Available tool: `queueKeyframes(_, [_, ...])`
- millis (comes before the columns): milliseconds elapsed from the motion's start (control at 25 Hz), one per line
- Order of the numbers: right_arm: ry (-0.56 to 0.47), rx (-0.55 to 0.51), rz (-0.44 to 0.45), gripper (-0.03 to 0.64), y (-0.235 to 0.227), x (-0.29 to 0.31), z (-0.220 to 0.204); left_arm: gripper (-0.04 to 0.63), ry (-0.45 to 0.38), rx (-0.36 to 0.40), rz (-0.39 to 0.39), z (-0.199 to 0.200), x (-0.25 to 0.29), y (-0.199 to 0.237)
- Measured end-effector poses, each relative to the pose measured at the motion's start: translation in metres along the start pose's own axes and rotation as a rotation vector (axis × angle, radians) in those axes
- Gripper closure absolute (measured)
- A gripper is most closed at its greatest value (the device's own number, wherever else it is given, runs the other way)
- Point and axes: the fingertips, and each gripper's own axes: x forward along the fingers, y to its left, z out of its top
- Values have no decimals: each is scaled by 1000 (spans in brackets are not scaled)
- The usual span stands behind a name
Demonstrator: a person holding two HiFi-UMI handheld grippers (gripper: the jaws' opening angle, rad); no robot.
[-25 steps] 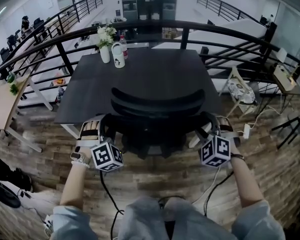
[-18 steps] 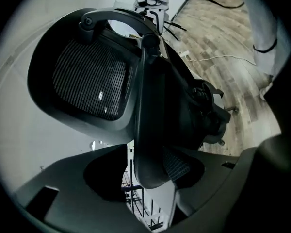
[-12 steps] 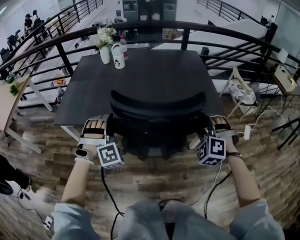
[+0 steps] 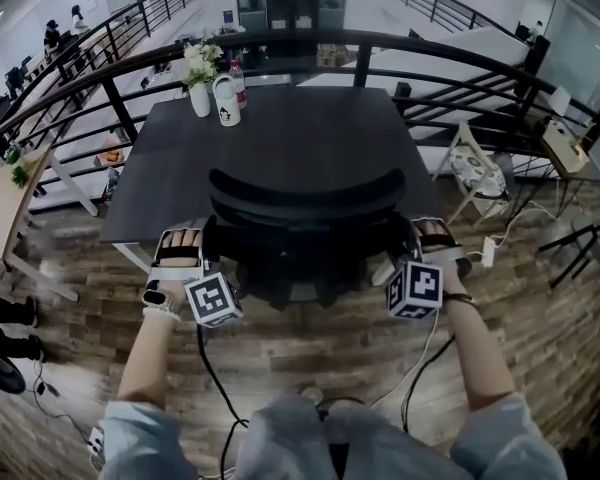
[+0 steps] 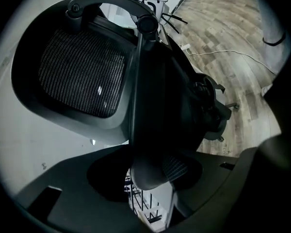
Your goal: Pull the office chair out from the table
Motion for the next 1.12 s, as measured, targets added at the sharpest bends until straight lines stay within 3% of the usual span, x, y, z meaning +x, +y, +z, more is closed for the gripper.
queueKeyframes(520, [14,25,-10,419,4,-10,0,391,43,15,15,-3,-8,1])
queueKeyframes(1120, [-54,25,-35,419,33,-62,18,391,126,7,8,-19,-54,-15])
